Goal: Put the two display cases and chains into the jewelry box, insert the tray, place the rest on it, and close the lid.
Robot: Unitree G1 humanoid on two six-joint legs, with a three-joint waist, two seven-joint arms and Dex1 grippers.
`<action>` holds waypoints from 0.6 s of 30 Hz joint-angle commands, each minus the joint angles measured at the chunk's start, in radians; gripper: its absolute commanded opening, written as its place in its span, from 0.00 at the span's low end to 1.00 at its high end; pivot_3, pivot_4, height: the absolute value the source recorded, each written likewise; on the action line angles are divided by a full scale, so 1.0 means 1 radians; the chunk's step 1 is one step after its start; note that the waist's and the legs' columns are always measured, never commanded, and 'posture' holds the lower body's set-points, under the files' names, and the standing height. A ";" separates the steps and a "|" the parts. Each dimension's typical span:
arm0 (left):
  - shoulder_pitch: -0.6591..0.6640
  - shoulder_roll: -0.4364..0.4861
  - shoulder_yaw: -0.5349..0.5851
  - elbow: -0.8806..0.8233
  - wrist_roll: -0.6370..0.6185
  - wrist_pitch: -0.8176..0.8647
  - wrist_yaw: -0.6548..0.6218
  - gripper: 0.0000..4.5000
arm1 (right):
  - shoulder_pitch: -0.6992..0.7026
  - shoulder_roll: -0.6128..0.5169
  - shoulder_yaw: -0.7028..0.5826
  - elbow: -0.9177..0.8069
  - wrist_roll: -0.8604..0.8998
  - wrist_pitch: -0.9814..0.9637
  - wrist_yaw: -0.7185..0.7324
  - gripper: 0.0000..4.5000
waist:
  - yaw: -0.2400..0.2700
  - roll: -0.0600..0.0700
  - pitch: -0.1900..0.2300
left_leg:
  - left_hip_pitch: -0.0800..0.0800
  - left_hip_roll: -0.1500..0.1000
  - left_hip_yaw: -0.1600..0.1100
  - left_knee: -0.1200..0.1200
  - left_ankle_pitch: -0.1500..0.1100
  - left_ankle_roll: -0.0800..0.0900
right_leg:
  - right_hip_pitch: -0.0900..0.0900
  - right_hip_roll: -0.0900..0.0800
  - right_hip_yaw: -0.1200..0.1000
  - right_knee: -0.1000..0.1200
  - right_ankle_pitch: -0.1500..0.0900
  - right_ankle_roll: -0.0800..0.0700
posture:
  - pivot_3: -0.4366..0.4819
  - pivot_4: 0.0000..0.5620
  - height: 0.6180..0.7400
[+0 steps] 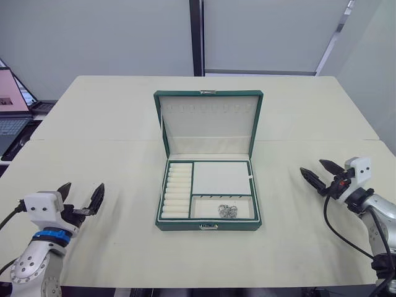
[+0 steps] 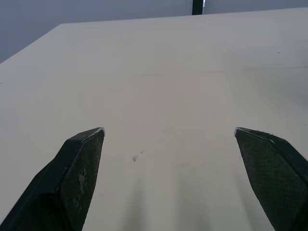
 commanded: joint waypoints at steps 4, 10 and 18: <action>-0.027 0.020 0.000 -0.061 -0.041 0.004 -0.029 1.00 | -0.108 -0.032 0.007 -0.040 0.035 0.052 0.029 1.00 | -0.001 0.000 0.000 | 0.000 0.000 0.000 0.000 0.000 0.000 | 0.000 0.000 0.000 0.000 0.000 0.000 | 0.48 0.27 1.00; 0.070 0.056 -0.014 -0.185 -0.136 0.061 -0.162 1.00 | -0.214 -0.107 0.046 -0.079 0.099 0.215 0.120 1.00 | -0.001 0.000 0.000 | 0.000 0.000 0.000 0.000 0.000 0.000 | 0.000 0.000 0.000 0.000 0.000 0.000 | 0.48 0.27 1.00; 0.266 0.109 0.082 -0.379 -0.288 0.113 -0.291 1.00 | -0.492 -0.114 0.160 0.054 0.077 0.290 0.230 0.71 | -0.004 0.004 0.003 | 0.000 0.001 0.000 0.000 -0.001 0.001 | -0.001 0.000 0.001 0.000 0.000 0.000 | 0.48 0.27 1.00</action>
